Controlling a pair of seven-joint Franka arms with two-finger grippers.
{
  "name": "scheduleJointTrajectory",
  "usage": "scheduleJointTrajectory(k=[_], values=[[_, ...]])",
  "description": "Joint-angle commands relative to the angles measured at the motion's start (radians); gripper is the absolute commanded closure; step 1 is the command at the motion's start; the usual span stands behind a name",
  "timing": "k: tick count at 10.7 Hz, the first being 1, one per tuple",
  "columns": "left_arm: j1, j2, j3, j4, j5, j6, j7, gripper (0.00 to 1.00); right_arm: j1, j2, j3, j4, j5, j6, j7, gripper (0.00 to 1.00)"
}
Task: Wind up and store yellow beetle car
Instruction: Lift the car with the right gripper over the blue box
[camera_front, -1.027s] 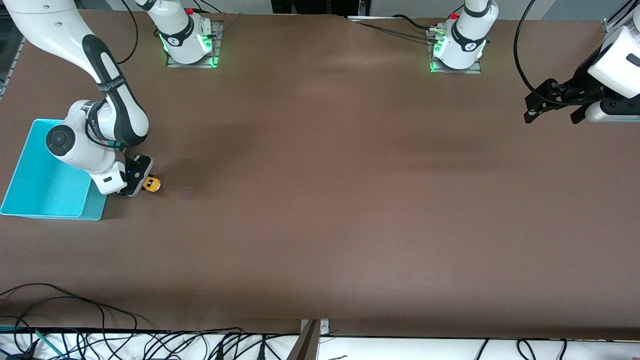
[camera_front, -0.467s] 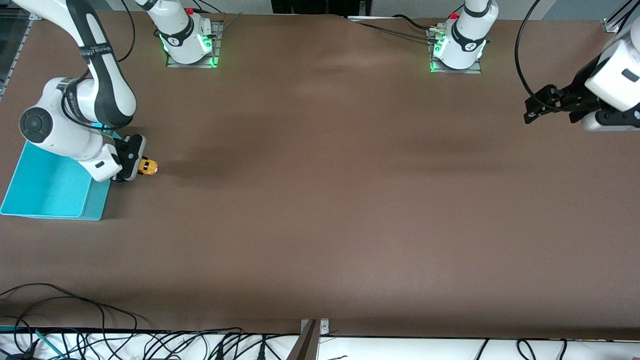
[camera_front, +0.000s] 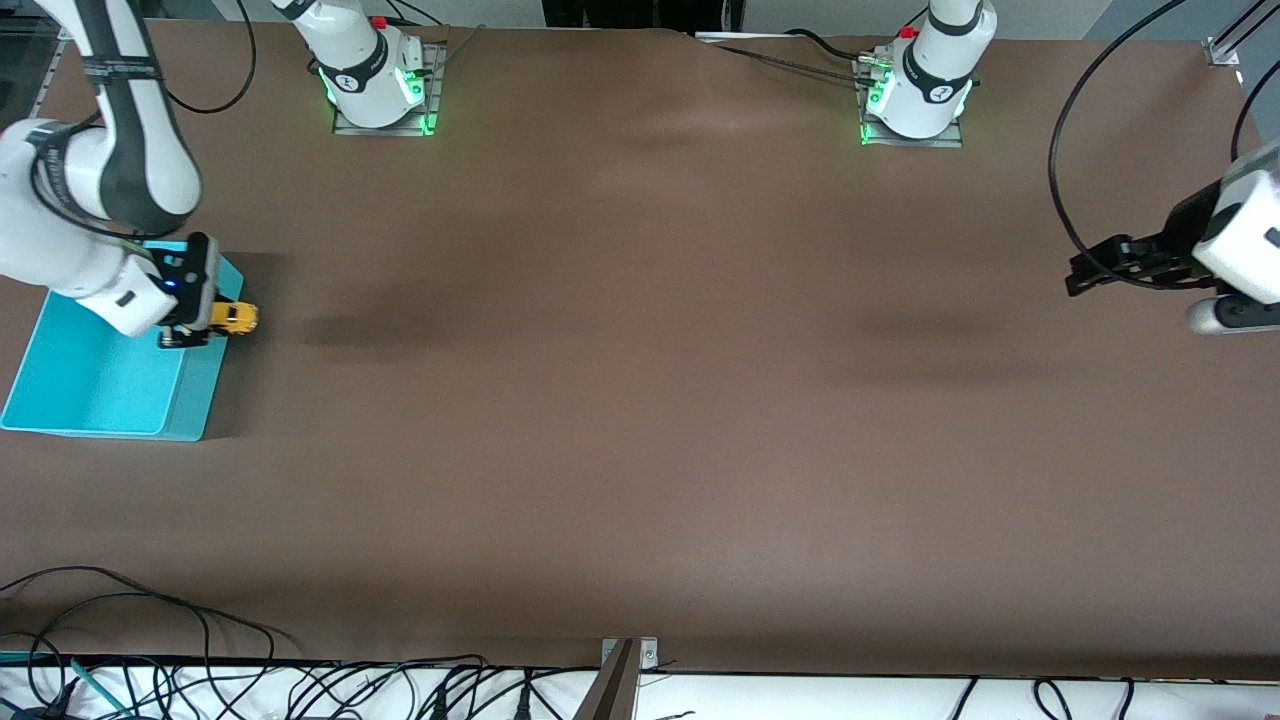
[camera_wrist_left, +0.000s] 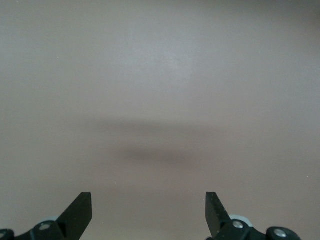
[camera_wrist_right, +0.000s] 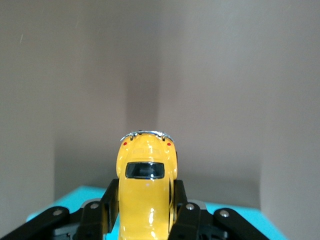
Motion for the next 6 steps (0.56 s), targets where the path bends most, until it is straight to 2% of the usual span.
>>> scheduleJointTrajectory(k=[1,6], values=[[0.002,0.002,-0.003,0.025,-0.027,-0.019,0.010,0.00,-0.094,-0.008,0.010,0.011,-0.033,-0.028,-0.170,1.00],[-0.021,0.005,-0.006,0.059,-0.024,-0.016,0.060,0.00,-0.270,0.049,0.010,0.010,-0.079,-0.011,-0.468,1.00]])
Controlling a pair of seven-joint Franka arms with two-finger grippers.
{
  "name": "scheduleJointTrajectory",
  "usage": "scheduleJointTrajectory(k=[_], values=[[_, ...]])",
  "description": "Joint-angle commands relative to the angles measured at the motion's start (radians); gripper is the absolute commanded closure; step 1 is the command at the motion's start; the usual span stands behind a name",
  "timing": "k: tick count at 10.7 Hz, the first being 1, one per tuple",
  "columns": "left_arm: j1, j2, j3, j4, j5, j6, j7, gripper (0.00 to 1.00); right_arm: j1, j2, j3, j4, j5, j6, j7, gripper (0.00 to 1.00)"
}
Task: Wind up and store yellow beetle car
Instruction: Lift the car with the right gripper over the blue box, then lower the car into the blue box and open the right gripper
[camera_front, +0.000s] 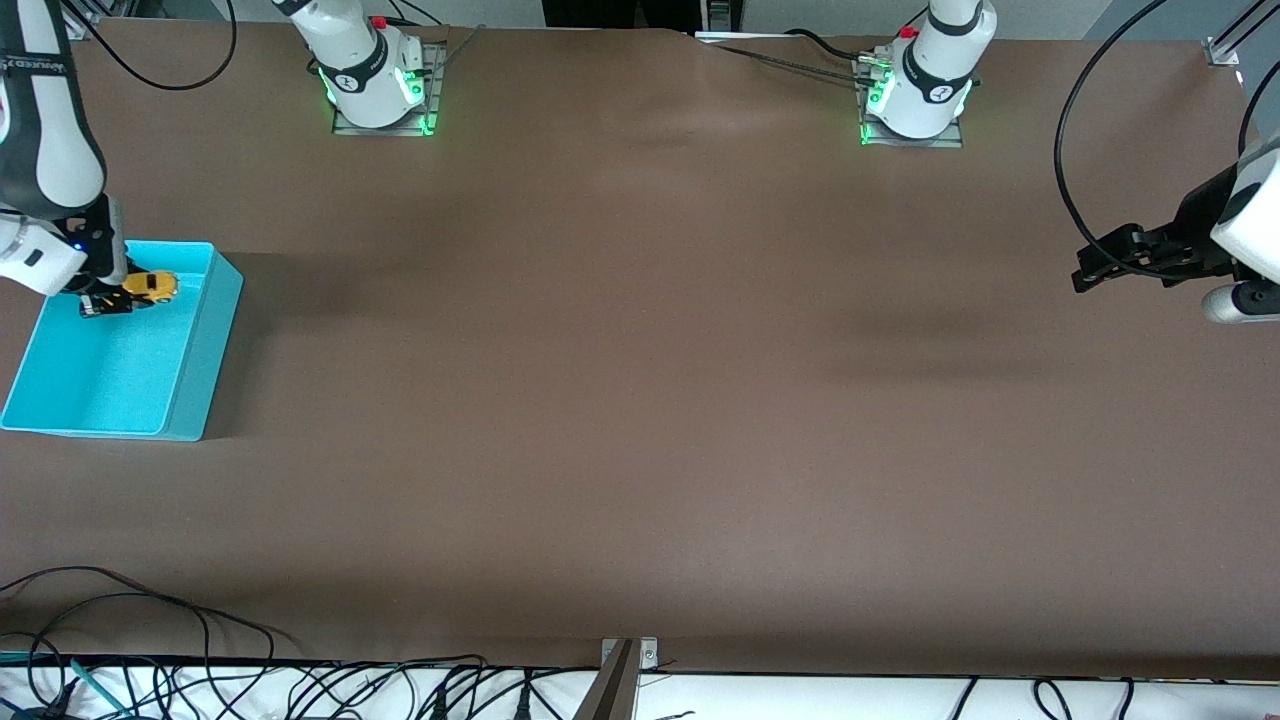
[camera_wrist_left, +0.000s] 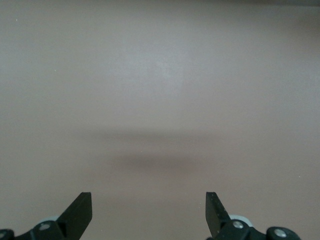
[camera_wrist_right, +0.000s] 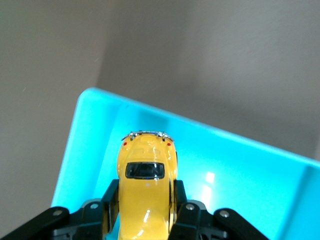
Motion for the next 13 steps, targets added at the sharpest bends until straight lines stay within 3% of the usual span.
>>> scheduleJointTrajectory(k=[1,7,8,10,12,13], values=[[-0.016,0.006,0.006,0.025,-0.019,-0.017,0.035,0.00,-0.069,0.051,0.016,0.011,-0.029,0.016,-0.111,1.00],[-0.052,-0.006,0.001,0.002,-0.002,-0.014,0.031,0.00,-0.122,0.211,0.017,0.029,-0.021,0.250,-0.270,1.00],[-0.051,-0.026,-0.002,-0.034,-0.002,0.023,0.033,0.00,-0.122,0.235,0.017,0.041,-0.021,0.255,-0.270,1.00],[-0.045,-0.162,-0.008,-0.250,-0.003,0.184,0.033,0.00,-0.123,0.284,0.017,0.055,-0.018,0.273,-0.270,1.00],[-0.049,-0.157,-0.025,-0.236,-0.005,0.183,0.021,0.00,-0.125,0.286,0.017,0.054,-0.015,0.272,-0.268,1.00],[-0.048,-0.136,-0.025,-0.213,-0.005,0.178,0.019,0.00,-0.125,0.283,0.019,0.052,-0.010,0.266,-0.264,0.53]])
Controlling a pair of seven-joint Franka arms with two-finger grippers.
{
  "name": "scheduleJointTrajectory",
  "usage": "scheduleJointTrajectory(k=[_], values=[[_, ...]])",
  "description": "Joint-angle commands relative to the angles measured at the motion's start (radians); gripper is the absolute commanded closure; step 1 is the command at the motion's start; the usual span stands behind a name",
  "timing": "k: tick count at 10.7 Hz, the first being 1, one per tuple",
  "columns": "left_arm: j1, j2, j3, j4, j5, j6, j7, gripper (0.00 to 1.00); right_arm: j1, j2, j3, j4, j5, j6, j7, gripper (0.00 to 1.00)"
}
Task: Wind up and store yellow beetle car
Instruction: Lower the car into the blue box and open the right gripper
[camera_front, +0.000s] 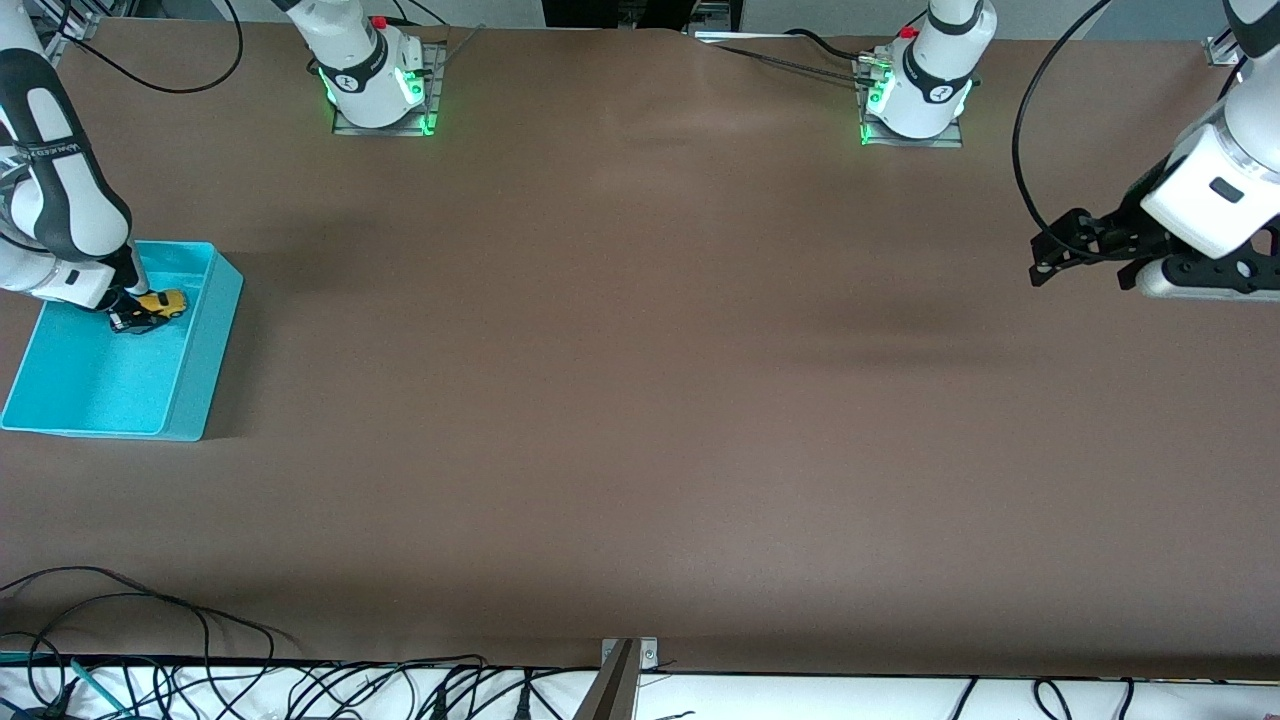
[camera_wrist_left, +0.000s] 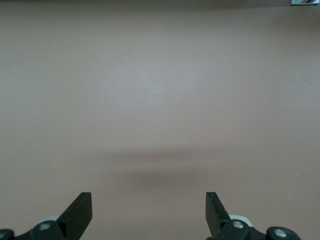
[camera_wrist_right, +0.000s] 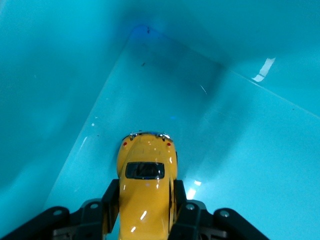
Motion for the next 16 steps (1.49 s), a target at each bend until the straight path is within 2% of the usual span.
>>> scheduleJointTrajectory(k=[1,4,6,8,12,16], values=[[-0.001,-0.021,-0.008,-0.015,-0.004,-0.004,0.003,0.00,-0.024,-0.002,0.017,0.015,0.016,-0.013,-0.013,0.01],[0.010,-0.018,0.002,0.046,-0.003,-0.130,0.004,0.00,-0.021,-0.051,0.020,0.018,0.056,-0.111,-0.004,0.00],[0.010,-0.026,0.002,0.046,-0.003,-0.143,0.007,0.00,-0.021,-0.116,0.033,0.016,0.058,-0.164,0.036,0.00],[0.011,-0.021,0.005,0.043,-0.003,-0.144,0.006,0.00,-0.015,-0.195,0.071,0.016,0.058,-0.233,0.140,0.00],[0.043,-0.007,0.004,0.049,-0.011,-0.121,0.013,0.00,0.050,-0.345,0.119,0.015,0.058,-0.384,0.472,0.00],[0.056,-0.006,0.006,0.078,-0.005,-0.132,0.003,0.00,0.212,-0.454,0.119,0.019,0.064,-0.448,0.900,0.00]])
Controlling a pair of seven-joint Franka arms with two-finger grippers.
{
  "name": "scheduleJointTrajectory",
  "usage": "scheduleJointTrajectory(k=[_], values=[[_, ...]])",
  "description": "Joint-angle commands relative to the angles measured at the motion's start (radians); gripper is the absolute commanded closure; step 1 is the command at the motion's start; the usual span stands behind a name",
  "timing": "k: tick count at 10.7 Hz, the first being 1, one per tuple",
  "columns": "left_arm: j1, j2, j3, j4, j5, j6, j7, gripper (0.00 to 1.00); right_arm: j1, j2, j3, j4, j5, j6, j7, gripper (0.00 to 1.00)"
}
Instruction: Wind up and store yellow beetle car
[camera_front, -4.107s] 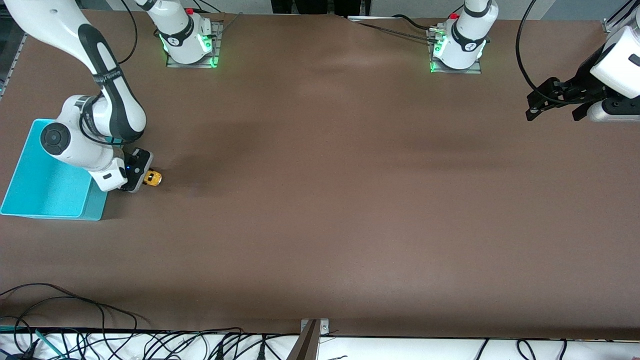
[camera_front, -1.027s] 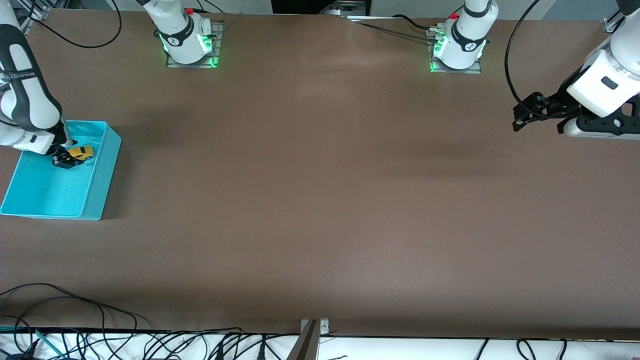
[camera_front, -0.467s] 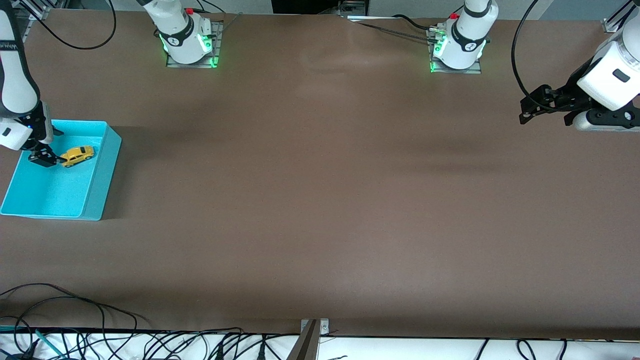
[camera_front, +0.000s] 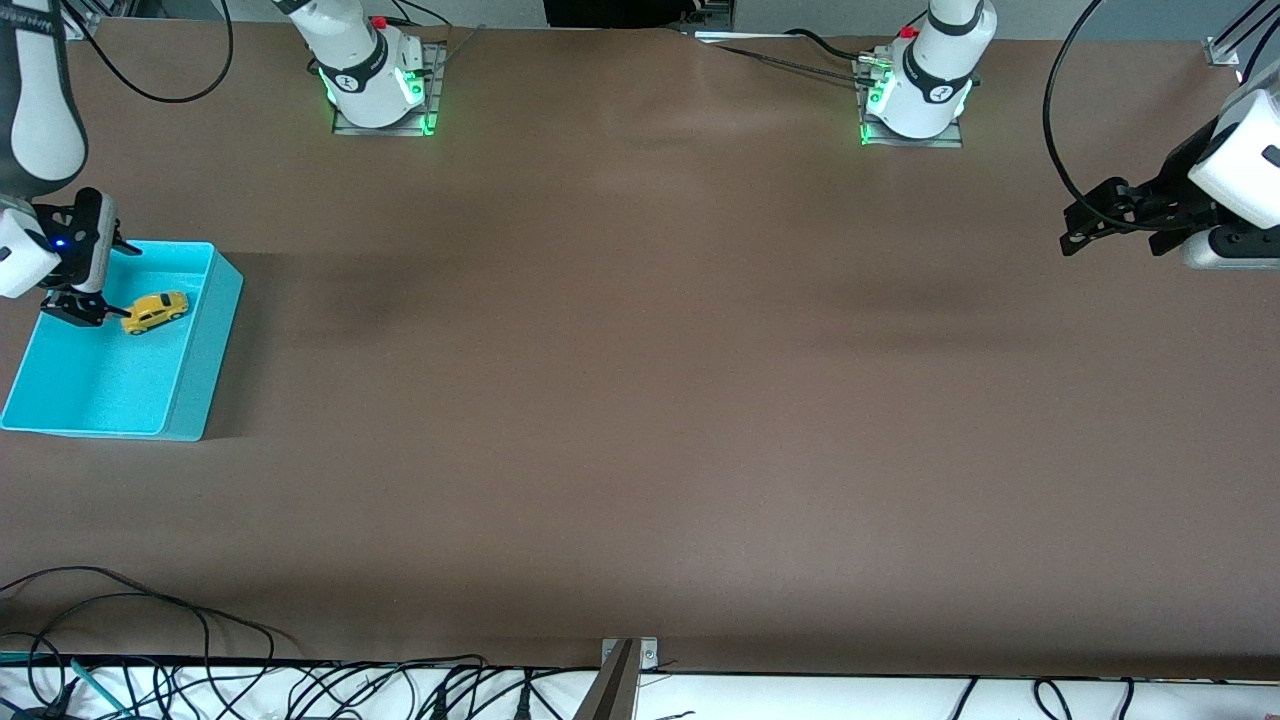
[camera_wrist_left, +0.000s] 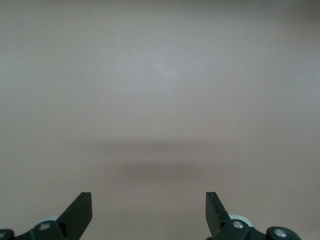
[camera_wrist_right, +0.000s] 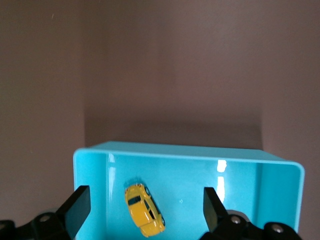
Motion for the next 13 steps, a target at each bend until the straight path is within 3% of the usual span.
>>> scheduleJointTrajectory(k=[1,3,5,8,13], values=[[0.008,0.011,-0.002,0.034,0.002,-0.020,0.004,0.00,0.087,-0.077,-0.007,-0.011,0.017,-0.026,0.267,0.00],[0.007,0.005,-0.015,0.036,0.062,-0.026,0.001,0.00,0.136,-0.085,-0.011,0.036,0.092,-0.089,0.453,0.00],[0.004,0.006,-0.015,0.038,0.067,-0.055,-0.002,0.00,0.171,-0.100,-0.014,0.099,0.106,-0.176,0.725,0.00],[0.001,0.005,-0.022,0.051,0.068,-0.057,-0.002,0.00,0.232,-0.109,-0.013,0.182,0.073,-0.249,1.124,0.00],[-0.002,0.009,-0.012,0.093,0.058,-0.058,0.001,0.00,0.360,-0.144,-0.026,0.257,0.011,-0.298,1.594,0.00]])
